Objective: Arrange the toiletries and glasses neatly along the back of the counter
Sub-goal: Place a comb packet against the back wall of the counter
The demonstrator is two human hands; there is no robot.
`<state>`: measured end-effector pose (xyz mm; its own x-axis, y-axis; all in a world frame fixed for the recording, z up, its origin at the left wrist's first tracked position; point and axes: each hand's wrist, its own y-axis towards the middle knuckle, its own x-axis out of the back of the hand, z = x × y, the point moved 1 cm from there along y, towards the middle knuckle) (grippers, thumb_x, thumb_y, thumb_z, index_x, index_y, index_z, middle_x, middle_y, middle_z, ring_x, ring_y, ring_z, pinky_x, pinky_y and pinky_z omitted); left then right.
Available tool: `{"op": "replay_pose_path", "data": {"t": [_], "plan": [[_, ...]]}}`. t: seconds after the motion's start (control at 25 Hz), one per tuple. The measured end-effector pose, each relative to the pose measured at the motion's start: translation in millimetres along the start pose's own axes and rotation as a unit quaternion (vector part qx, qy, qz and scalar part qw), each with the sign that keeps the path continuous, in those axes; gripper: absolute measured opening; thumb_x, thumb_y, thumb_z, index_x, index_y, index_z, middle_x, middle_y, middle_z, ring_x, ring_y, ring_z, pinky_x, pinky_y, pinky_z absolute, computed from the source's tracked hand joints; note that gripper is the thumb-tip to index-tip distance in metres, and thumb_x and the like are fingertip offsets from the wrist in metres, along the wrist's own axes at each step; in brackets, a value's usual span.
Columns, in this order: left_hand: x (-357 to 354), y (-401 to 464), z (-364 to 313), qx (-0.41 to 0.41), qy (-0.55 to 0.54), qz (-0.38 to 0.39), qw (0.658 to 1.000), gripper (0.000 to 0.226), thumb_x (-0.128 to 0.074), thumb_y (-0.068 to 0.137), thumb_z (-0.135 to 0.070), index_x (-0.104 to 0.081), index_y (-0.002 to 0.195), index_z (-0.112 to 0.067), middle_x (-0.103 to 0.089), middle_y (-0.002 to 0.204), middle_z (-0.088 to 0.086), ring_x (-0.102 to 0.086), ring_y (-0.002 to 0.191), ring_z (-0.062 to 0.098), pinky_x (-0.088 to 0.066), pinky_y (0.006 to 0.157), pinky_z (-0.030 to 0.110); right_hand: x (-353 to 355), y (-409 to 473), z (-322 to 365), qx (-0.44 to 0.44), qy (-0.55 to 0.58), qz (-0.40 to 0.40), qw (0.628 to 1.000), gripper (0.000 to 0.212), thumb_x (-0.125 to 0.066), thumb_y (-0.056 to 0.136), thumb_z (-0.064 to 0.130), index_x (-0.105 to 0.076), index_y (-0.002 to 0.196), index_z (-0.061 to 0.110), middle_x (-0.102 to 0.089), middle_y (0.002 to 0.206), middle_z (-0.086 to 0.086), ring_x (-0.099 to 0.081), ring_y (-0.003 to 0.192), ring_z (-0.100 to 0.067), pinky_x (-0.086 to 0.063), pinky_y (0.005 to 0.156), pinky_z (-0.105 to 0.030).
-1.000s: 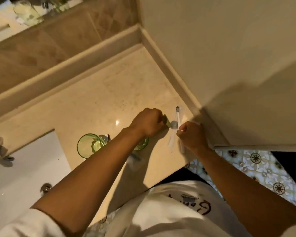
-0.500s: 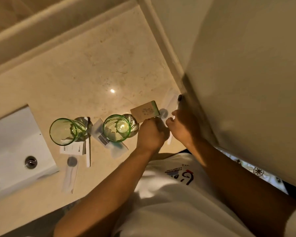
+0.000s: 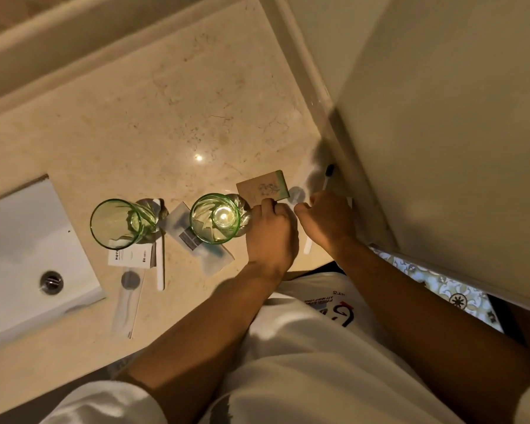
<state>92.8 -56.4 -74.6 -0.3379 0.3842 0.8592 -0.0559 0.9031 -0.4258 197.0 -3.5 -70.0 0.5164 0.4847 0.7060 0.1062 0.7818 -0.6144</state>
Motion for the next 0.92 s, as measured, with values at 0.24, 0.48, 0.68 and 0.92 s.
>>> {"op": "replay_pose_path", "data": {"t": [0.24, 0.48, 0.68, 0.92], "plan": [[11, 6, -8, 0.067, -0.149, 0.011, 0.986, 0.029, -0.057, 0.091, -0.015, -0.058, 0.117, -0.005, -0.062, 0.116, 0.018, -0.062, 0.101, 0.038, -0.049, 0.073, 0.041, -4, -5, 3, -0.009, 0.091, -0.009, 0.996, 0.053, -0.052, 0.096, 0.047, -0.045, 0.052, 0.018, -0.046, 0.046, 0.004, -0.043, 0.041, -0.009, -0.025, 0.043, -0.021], [38, 13, -22, 0.218, -0.474, 0.044, 0.852, 0.024, -0.075, 0.084, -0.008, -0.057, 0.100, -0.010, -0.070, 0.097, 0.011, -0.070, 0.091, 0.032, -0.059, 0.080, 0.044, 15, 5, -8, -0.047, 0.304, 0.049, 0.950, 0.026, -0.064, 0.094, 0.026, -0.066, 0.072, 0.014, -0.056, 0.057, 0.005, -0.051, 0.051, -0.011, -0.041, 0.048, -0.023], [78, 27, -17, 0.223, -0.543, 0.029, 0.809, 0.015, -0.071, 0.088, -0.018, -0.061, 0.099, -0.015, -0.070, 0.094, 0.011, -0.064, 0.075, 0.020, -0.052, 0.066, 0.032, 40, 15, 22, -0.025, 0.408, 0.070, 0.910, 0.013, -0.067, 0.092, 0.024, -0.073, 0.100, 0.016, -0.074, 0.091, -0.004, -0.070, 0.082, -0.020, -0.054, 0.066, -0.030], [113, 63, 18, 0.215, -0.544, -0.004, 0.811, 0.012, -0.066, 0.089, -0.007, -0.066, 0.098, -0.014, -0.070, 0.097, 0.010, -0.069, 0.086, 0.028, -0.061, 0.080, 0.041, 62, 37, 78, 0.022, 0.391, 0.046, 0.919, 0.020, -0.067, 0.093, 0.028, -0.071, 0.103, 0.011, -0.071, 0.093, -0.005, -0.068, 0.090, -0.025, -0.059, 0.080, -0.040]]}}
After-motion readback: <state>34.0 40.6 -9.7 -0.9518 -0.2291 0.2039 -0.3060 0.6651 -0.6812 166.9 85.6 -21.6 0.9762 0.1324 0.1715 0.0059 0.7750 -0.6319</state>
